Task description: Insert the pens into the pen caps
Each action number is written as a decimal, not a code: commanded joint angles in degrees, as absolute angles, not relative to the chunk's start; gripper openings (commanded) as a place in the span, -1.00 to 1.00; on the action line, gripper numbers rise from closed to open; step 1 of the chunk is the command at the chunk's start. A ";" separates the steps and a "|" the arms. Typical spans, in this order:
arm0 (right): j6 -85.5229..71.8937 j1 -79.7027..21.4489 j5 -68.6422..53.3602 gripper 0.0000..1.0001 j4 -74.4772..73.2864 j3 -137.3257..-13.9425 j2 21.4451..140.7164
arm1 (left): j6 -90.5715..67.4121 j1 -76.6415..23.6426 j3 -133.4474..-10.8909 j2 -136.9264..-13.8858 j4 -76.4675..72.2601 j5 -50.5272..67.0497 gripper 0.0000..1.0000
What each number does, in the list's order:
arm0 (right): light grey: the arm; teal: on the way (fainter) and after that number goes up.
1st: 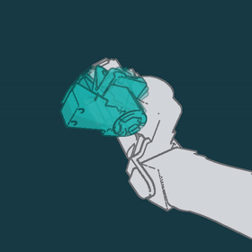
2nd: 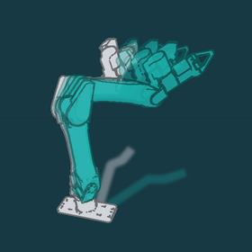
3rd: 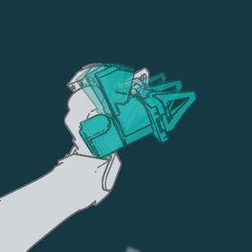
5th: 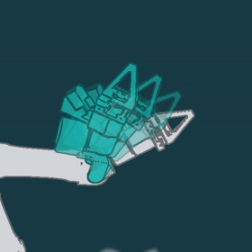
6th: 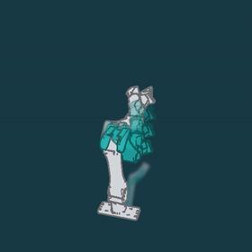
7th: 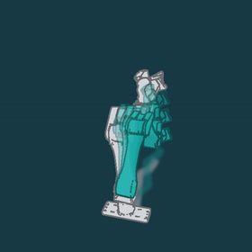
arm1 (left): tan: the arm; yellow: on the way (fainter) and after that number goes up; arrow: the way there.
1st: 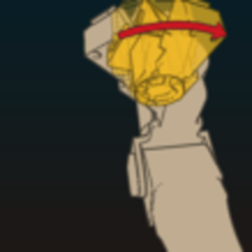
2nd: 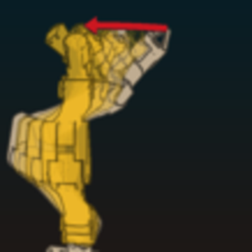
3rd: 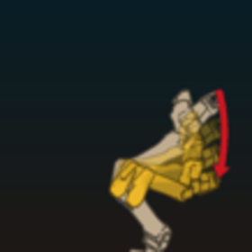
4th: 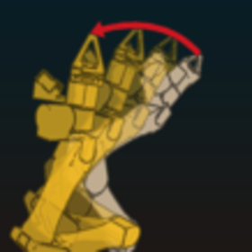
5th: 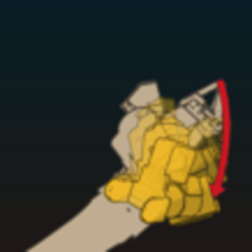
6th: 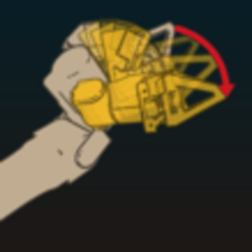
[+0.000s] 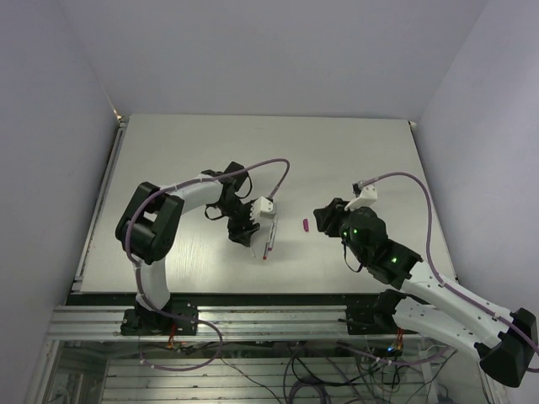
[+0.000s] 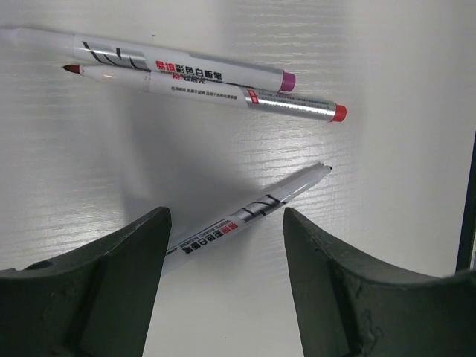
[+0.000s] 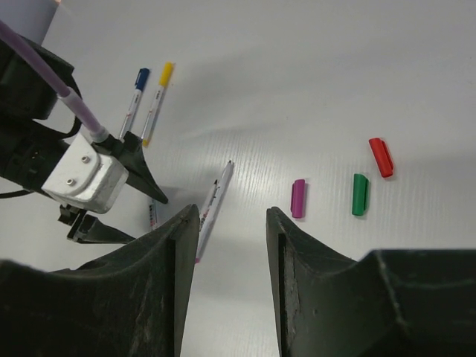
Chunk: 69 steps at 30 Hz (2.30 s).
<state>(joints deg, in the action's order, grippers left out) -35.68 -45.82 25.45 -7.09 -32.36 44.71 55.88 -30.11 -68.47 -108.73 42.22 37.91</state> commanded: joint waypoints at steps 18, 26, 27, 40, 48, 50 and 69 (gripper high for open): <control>-28.43 -45.83 8.67 -0.58 0.63 -29.56 51.63 | 29.90 -31.90 -55.33 -85.03 11.06 26.80 0.55; -26.62 -48.21 -2.51 -0.17 7.94 -31.34 60.47 | 25.52 -31.90 -52.34 -76.67 7.78 17.02 0.56; -26.39 -48.63 -2.77 -0.07 8.21 -32.06 62.32 | 25.15 -31.90 -51.43 -75.97 7.85 16.48 0.56; -20.18 -52.31 -2.13 -0.05 8.43 -45.59 84.44 | 0.27 -31.67 -49.61 -67.10 9.85 -13.81 0.57; -18.68 -54.05 -0.58 -0.26 6.79 -50.66 94.25 | -8.29 -31.55 -48.58 -64.47 12.91 -20.47 0.57; -18.33 -54.58 -0.38 -0.26 6.16 -51.24 95.53 | -8.84 -31.49 -47.83 -63.53 12.14 -18.86 0.57; -21.43 -59.78 -3.68 -1.00 7.04 -51.24 98.79 | -12.31 -31.48 -46.36 -62.97 12.13 -17.78 0.56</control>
<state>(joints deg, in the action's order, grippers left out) -19.92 -59.27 -1.41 5.45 -50.04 96.82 -10.85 -31.59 -46.83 -63.55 12.34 -17.37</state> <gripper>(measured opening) 0.006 0.782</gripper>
